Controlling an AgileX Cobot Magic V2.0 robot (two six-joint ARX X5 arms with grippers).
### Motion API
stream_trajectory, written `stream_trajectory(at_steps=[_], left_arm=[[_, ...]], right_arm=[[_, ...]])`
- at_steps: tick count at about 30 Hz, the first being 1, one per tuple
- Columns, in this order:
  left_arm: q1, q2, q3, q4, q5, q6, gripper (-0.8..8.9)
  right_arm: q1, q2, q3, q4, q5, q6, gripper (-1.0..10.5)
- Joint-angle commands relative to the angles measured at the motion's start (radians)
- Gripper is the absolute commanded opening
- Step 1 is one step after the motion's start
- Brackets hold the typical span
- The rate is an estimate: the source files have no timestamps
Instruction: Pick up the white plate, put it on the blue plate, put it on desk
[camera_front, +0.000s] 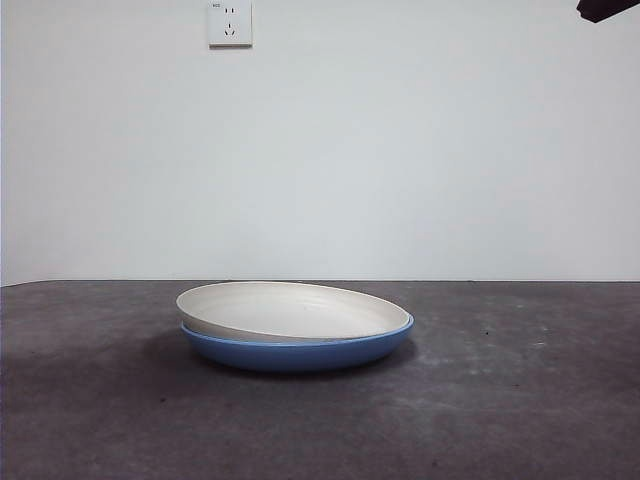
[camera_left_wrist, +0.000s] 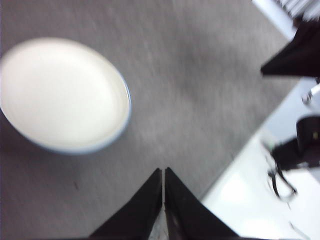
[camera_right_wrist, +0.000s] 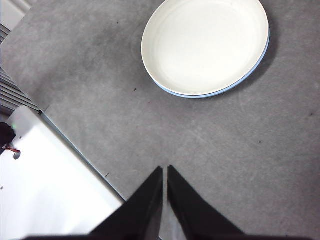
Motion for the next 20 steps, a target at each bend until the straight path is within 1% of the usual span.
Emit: stream_trajectory(at_steps=[1, 3, 6, 10, 12, 16, 20], left_arm=[[0.057, -0.050, 0.011, 0.104, -0.021, 0.039, 0.10], [0.119, -0.097, 0.005, 0.199, -0.052, 0.074, 0.09], [0.219, -0.179, -0.031, 0.376, -0.141, 0.125, 0.10], [0.338, -0.309, -0.171, 0.636, -0.299, 0.180, 0.10], [0.383, -0.375, -0.259, 0.724, -0.365, 0.184, 0.09], [0.447, -0.505, -0.451, 0.811, -0.459, 0.184, 0.09], [0.484, -0.608, -0.621, 0.820, -0.478, 0.184, 0.10]], right_arm=[[0.006, 0.007, 0.019, 0.010, -0.002, -0.011, 0.1], [0.006, 0.007, 0.019, 0.010, -0.002, -0.011, 0.1], [0.006, 0.007, 0.019, 0.010, -0.002, -0.012, 0.1], [0.006, 0.007, 0.019, 0.010, -0.002, -0.011, 0.1], [0.006, 0.007, 0.019, 0.010, -0.002, -0.011, 0.1], [0.006, 0.007, 0.019, 0.010, -0.002, -0.011, 0.1], [0.006, 0.007, 0.019, 0.010, -0.002, -0.011, 0.1]])
